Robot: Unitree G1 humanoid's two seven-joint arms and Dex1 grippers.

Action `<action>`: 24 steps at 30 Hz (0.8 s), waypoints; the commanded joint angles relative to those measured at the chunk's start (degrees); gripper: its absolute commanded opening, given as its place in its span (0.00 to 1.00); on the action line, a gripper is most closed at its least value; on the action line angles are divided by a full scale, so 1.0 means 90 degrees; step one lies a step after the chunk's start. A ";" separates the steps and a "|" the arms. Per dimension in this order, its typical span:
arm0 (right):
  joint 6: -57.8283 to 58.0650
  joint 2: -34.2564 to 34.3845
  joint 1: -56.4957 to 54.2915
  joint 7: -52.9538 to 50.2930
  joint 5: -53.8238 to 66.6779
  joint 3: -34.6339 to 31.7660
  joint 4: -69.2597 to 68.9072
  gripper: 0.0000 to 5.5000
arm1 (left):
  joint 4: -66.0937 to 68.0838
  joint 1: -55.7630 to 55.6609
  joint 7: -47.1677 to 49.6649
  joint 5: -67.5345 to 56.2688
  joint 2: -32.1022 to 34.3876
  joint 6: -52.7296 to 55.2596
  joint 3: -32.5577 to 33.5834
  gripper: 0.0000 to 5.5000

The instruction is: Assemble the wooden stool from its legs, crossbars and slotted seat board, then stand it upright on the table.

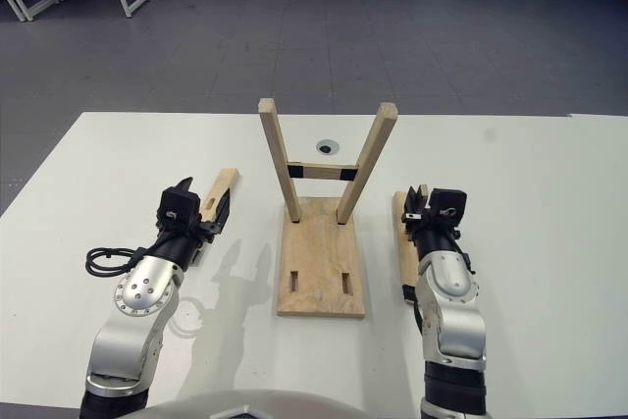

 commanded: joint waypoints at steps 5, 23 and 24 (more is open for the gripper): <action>0.0465 -0.0082 -0.0403 -0.0002 0.0146 -0.0117 -0.0536 0.68 | 0.0098 -0.0050 0.0073 0.0120 -0.0076 -0.0021 -0.0114 0.62; 0.4508 -0.0375 -0.3086 -0.0740 0.0357 -0.0529 -0.1297 0.48 | 0.0163 -0.0030 0.0260 0.0208 -0.0265 -0.0053 -0.0216 0.62; 0.4614 -0.0356 -0.3094 -0.0734 0.0356 -0.0515 -0.1279 0.48 | 0.0168 -0.0032 0.0256 0.0204 -0.0261 -0.0056 -0.0207 0.62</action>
